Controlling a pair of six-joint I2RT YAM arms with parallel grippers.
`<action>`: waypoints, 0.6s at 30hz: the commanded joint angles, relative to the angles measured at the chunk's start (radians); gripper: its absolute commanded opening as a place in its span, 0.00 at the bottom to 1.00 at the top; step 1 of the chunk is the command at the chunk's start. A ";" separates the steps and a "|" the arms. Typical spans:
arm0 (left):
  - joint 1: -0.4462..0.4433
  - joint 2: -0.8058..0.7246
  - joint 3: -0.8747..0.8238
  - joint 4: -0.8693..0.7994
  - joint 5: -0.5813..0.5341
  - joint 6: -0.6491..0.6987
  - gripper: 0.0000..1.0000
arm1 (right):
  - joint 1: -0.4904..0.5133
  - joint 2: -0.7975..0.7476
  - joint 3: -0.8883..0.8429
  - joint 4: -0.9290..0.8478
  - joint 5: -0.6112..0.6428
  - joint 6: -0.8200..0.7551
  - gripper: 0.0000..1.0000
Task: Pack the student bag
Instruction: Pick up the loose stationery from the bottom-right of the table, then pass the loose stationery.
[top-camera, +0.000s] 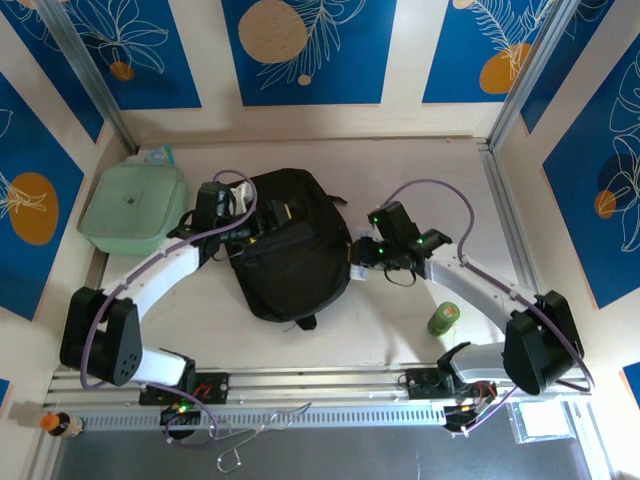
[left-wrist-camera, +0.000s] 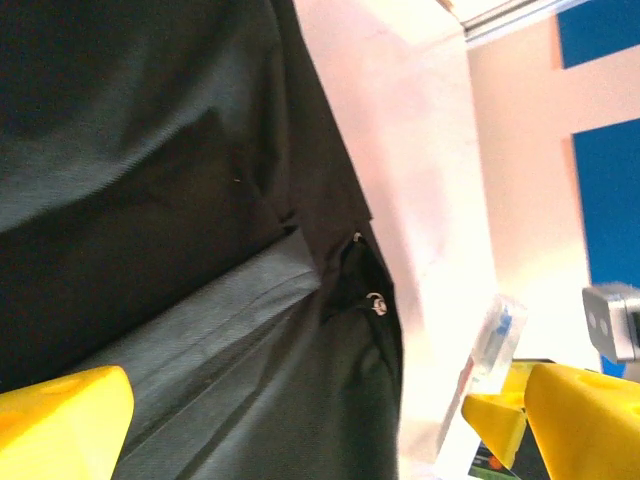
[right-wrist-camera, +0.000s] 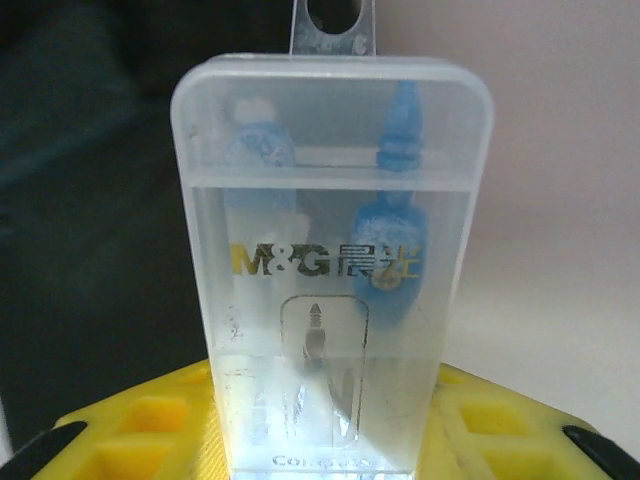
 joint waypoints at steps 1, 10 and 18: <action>-0.028 0.025 -0.007 0.159 0.106 -0.086 0.99 | 0.011 0.062 0.059 0.127 -0.157 -0.097 0.28; -0.124 0.090 0.036 0.196 0.107 -0.090 0.87 | 0.040 0.153 0.092 0.220 -0.278 -0.162 0.28; -0.193 0.158 0.112 0.133 0.055 -0.031 0.66 | 0.055 0.173 0.105 0.221 -0.288 -0.185 0.27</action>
